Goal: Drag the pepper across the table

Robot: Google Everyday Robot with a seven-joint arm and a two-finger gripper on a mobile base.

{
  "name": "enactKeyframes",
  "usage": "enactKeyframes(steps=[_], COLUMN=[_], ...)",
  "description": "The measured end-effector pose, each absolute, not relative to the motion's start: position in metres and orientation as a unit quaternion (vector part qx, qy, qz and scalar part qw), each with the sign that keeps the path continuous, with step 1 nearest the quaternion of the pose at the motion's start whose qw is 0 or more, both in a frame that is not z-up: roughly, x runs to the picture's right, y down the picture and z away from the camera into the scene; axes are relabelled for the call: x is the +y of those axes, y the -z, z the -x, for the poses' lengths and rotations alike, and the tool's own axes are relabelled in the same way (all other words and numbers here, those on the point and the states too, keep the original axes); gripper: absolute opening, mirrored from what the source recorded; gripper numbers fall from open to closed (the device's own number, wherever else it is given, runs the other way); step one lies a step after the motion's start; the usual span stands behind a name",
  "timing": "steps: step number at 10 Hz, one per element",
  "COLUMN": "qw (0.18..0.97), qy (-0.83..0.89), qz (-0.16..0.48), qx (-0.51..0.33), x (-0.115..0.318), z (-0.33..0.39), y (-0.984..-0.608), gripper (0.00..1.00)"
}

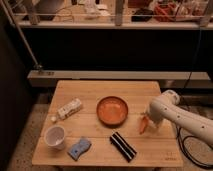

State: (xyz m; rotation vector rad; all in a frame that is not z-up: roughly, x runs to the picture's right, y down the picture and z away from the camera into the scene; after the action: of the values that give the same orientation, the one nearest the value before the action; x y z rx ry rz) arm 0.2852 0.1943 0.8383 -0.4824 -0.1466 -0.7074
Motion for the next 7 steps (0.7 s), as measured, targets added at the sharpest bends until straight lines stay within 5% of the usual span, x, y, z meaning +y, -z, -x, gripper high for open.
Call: enactKeyframes(steps=[3,7], qw=[0.906,0.905], qy=[0.346,0.35], qz=[0.233,0.232], qx=[-0.071,-0.068], x=[0.194,0.19], z=[-0.284,-0.273], y=[-0.84,-0.844], gripper=[0.54,0.16])
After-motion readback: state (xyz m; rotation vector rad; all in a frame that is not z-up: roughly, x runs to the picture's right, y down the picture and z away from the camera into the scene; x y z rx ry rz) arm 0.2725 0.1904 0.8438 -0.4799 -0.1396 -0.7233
